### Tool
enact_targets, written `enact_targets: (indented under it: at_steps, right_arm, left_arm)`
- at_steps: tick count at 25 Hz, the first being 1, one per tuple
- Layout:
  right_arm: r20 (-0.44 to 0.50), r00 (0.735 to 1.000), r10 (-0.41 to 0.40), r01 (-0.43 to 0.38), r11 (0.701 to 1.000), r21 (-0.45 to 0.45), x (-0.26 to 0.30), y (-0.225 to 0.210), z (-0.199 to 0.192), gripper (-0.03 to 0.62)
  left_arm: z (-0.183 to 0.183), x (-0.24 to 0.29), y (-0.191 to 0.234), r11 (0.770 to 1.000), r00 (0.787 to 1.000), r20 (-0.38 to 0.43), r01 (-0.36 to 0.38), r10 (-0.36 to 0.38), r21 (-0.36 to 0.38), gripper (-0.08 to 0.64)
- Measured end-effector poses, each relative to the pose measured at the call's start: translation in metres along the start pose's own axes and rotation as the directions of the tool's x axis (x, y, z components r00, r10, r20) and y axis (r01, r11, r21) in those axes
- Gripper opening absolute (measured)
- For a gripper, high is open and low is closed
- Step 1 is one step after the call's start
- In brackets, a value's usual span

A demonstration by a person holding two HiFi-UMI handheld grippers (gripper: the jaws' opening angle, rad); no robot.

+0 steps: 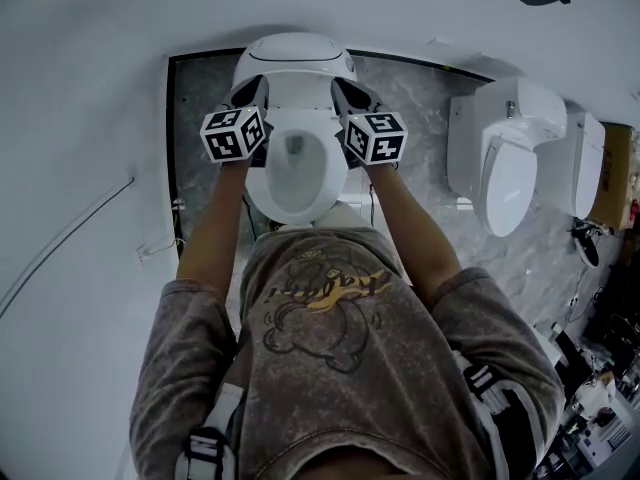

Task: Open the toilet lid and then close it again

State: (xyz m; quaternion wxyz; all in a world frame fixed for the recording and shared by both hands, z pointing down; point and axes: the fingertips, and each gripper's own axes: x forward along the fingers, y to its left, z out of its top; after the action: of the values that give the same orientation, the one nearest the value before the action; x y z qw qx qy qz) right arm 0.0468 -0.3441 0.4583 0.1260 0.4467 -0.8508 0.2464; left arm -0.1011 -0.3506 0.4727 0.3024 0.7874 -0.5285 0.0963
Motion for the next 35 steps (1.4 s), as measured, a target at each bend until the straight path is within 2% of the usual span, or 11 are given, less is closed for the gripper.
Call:
enact_targets:
  at_steps: [8, 14, 15, 16, 18, 20, 24, 30, 35]
  right_arm:
    - [0.043, 0.999, -0.006, 0.005, 1.000, 0.027, 0.003, -0.012, 0.022, 0.028]
    - [0.082, 0.996, -0.020, 0.017, 0.999, 0.036, -0.003, -0.023, 0.035, 0.032]
    - [0.088, 0.996, -0.016, 0.013, 0.999, 0.037, -0.004, -0.023, 0.037, 0.037]
    - [0.093, 0.996, -0.011, 0.007, 0.999, 0.039, -0.004, -0.024, 0.039, 0.076]
    - [0.098, 0.995, 0.002, -0.006, 0.999, 0.043, -0.003, -0.025, 0.043, 0.246]
    - [0.096, 0.995, 0.013, -0.017, 0.999, 0.036, 0.001, -0.025, 0.045, 0.284]
    - [0.068, 0.997, 0.036, -0.037, 0.999, 0.023, 0.014, -0.030, 0.046, 0.288]
    - [-0.010, 0.997, 0.082, -0.082, 0.997, 0.002, 0.037, -0.032, 0.033, 0.287]
    - [-0.049, 0.994, 0.096, -0.096, 0.995, -0.001, 0.044, -0.033, 0.024, 0.287]
  left_arm:
    - [0.034, 0.012, -0.007, 0.998, 0.999, 0.030, 0.032, -0.033, 0.050, 0.009]
    - [0.040, 0.013, -0.012, 0.994, 0.999, 0.036, 0.021, -0.025, 0.108, 0.011]
    - [0.041, 0.013, -0.014, 0.993, 0.999, 0.036, 0.026, -0.031, 0.118, 0.034]
    - [0.042, 0.014, -0.016, 0.991, 0.999, 0.036, 0.033, -0.038, 0.126, 0.081]
    - [0.043, 0.015, -0.020, 0.989, 0.998, 0.036, 0.045, -0.051, 0.143, 0.161]
    - [0.045, 0.018, -0.022, 0.985, 0.998, 0.037, 0.052, -0.059, 0.162, 0.236]
    - [0.049, 0.028, -0.020, 0.982, 0.997, 0.030, 0.063, -0.070, 0.180, 0.278]
    - [0.046, 0.052, -0.015, 0.973, 0.996, -0.022, 0.088, -0.085, 0.212, 0.284]
    - [0.035, 0.064, -0.013, 0.976, 0.994, -0.061, 0.100, -0.090, 0.192, 0.285]
